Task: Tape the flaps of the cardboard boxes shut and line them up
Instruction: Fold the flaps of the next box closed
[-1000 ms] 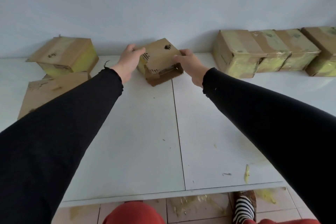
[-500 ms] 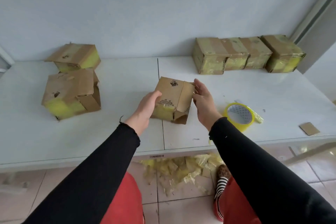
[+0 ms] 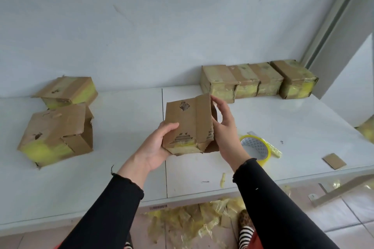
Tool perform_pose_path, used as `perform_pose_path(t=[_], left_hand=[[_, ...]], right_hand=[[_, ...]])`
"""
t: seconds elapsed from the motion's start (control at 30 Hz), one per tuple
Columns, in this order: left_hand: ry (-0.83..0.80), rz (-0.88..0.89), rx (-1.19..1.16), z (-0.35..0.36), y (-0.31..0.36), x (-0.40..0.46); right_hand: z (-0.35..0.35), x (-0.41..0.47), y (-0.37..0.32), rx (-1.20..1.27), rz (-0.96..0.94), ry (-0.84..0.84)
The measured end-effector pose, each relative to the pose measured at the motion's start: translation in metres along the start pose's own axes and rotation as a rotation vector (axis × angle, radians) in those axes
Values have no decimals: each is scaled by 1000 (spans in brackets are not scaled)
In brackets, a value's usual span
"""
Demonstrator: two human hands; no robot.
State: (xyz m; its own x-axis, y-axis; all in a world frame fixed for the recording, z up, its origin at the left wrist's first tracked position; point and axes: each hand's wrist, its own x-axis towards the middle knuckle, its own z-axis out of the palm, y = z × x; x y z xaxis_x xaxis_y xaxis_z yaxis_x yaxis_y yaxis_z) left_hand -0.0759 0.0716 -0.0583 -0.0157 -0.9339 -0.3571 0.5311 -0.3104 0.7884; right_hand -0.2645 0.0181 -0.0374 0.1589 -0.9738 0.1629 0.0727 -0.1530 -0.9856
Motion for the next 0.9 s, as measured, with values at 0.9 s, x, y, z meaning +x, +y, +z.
perform_pose_path(t=[0.9], left_hand=[[-13,192,42,23,3,-6]], right_hand=[[27,-1,-2,28,-233,156]])
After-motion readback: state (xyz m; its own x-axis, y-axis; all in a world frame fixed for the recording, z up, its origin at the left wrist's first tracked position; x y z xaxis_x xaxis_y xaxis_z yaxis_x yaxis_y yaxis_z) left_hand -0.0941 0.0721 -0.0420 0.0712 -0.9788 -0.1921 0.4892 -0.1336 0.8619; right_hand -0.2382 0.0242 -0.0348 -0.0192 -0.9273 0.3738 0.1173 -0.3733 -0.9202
